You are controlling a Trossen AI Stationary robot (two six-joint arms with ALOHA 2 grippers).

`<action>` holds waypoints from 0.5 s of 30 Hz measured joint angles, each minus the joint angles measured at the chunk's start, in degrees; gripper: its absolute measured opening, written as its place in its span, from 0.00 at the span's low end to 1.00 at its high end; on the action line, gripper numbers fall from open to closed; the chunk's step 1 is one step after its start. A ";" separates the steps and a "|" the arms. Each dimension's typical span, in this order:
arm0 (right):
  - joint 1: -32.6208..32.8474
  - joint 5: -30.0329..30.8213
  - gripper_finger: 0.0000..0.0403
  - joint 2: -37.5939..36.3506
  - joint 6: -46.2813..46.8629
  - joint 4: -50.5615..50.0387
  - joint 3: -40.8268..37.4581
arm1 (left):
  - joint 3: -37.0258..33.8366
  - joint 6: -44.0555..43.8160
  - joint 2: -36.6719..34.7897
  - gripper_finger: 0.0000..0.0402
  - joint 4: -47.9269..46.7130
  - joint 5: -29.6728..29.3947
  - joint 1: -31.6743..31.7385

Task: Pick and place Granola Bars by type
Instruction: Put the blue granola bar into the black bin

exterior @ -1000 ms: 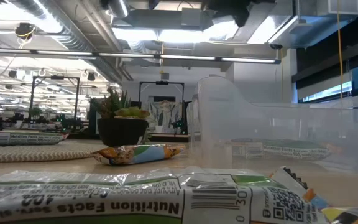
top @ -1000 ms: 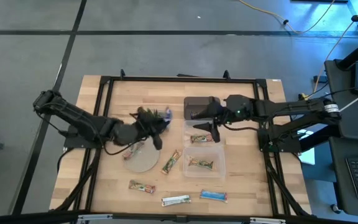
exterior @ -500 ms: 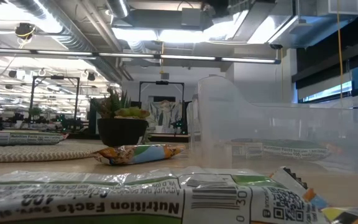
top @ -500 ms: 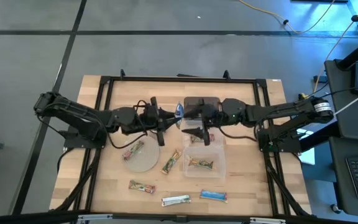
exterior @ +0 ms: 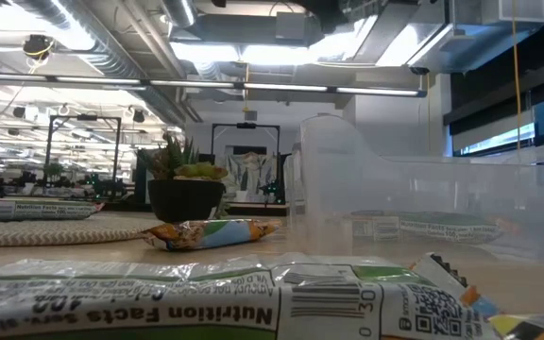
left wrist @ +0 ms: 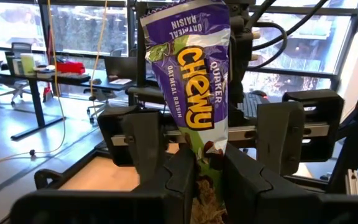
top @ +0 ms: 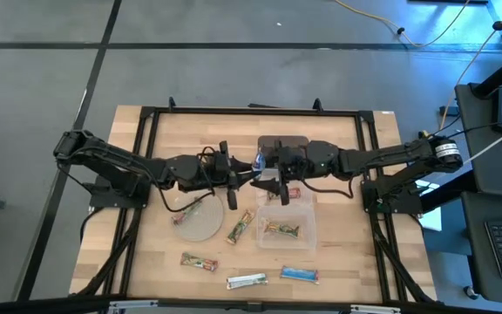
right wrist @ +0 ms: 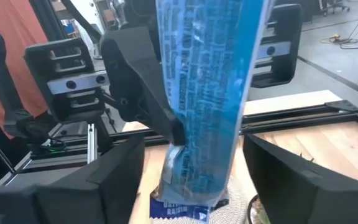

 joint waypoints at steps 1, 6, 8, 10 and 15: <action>0.00 -0.02 0.66 -0.02 0.11 -0.03 0.00 | 0.00 0.01 0.00 0.15 -0.03 -0.05 0.02; -0.04 0.00 0.50 -0.14 0.07 -0.20 0.00 | 0.00 0.04 -0.11 0.15 -0.01 -0.26 0.00; -0.04 0.00 0.44 -0.14 -0.05 -0.18 0.00 | 0.00 0.08 -0.11 0.15 -0.01 -0.30 0.00; -0.02 0.00 0.40 -0.14 -0.08 -0.22 0.00 | 0.00 0.27 -0.11 0.16 -0.02 -0.30 0.00; -0.03 0.02 0.33 -0.14 -0.17 -0.64 0.00 | 0.00 1.98 -0.11 0.19 0.01 -1.81 0.00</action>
